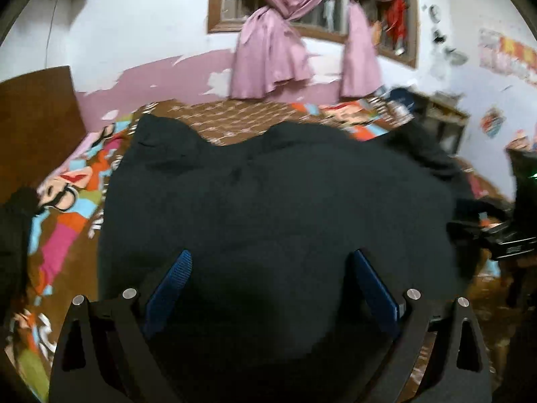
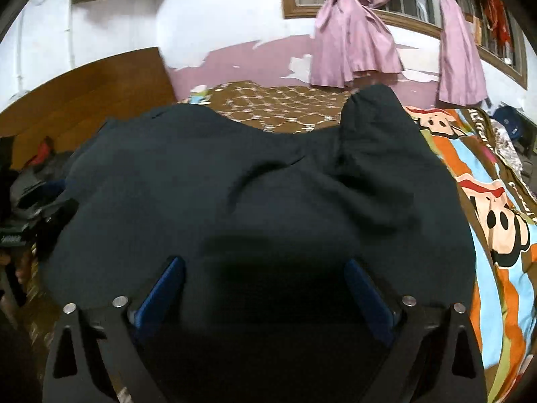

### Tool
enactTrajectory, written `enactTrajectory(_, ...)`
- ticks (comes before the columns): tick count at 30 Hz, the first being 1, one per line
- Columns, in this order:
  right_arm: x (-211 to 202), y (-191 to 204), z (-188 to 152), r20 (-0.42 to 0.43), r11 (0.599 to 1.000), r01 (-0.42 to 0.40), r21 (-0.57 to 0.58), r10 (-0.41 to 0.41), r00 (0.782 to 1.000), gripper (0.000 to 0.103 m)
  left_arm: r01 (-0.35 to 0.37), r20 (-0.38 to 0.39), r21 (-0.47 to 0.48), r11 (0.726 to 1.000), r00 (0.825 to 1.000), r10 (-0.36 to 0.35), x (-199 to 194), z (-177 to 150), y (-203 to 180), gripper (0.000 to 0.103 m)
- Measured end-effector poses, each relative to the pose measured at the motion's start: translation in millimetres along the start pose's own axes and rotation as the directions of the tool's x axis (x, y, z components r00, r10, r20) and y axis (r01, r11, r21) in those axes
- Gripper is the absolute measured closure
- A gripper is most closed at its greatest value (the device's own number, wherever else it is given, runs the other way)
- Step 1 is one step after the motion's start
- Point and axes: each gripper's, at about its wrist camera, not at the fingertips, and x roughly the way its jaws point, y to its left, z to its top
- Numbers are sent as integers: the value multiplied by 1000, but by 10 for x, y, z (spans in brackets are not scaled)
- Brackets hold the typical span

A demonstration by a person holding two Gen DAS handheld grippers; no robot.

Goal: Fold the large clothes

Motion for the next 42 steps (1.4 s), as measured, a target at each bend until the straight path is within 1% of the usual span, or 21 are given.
enactTrajectory(2,146,-63,128,5,1000,31,-4,-31,1000,2,-18,-11,-4,1000,1000,18,197,57,60,2)
enactTrajectory(3,231,-104,205,4,999,51,-6,-51,999,1,-27,-11,-12,1000,1000,27,280,87,99,1)
enactTrajectory(7,491,-248,396,-20,996,90,1,-90,996,1,-55,-25,-76,996,998,53,511,231,275,1)
enactTrajectory(11,757,-314,536,-56,992,128,-13,-128,990,0,-36,-29,-190,981,999,31,598,405,600,1)
enactTrajectory(13,895,-351,571,-65,991,130,-12,-131,989,0,-55,-48,-280,959,998,43,673,504,827,1)
enactTrajectory(14,954,-380,576,-72,992,123,3,-123,990,0,-73,-67,-335,940,996,54,737,524,962,1)
enactTrajectory(15,1010,-414,585,-82,993,114,19,-112,990,0,-91,-103,-392,915,993,54,839,519,1104,1)
enactTrajectory(16,1055,-450,586,-92,994,104,37,-100,991,0,-88,-131,-443,892,991,32,929,500,1220,1)
enactTrajectory(17,1110,-493,594,-103,994,91,56,-85,991,0,-79,-145,-475,877,989,11,987,475,1303,1)
enactTrajectory(19,1170,-534,578,-110,994,68,86,-59,992,0,-82,-151,-516,853,989,3,1067,424,1421,1)
enactTrajectory(22,1211,-609,528,-105,992,37,122,-25,994,0,-94,-142,-512,854,990,23,1070,380,1408,1)
enactTrajectory(24,1225,-612,517,-103,990,32,135,-18,995,0,-100,-128,-505,857,991,40,1054,367,1386,1)
enactTrajectory(29,1192,-587,460,-80,991,43,125,-33,996,0,-101,-121,-508,855,992,46,1112,356,1377,1)
enactTrajectory(34,1181,-563,438,-69,992,58,115,-50,996,0,-80,-91,-508,857,995,39,1127,310,1351,1)
enactTrajectory(42,1172,-499,401,-63,992,77,102,-71,996,0,-83,-83,-498,863,995,48,1133,297,1338,1)
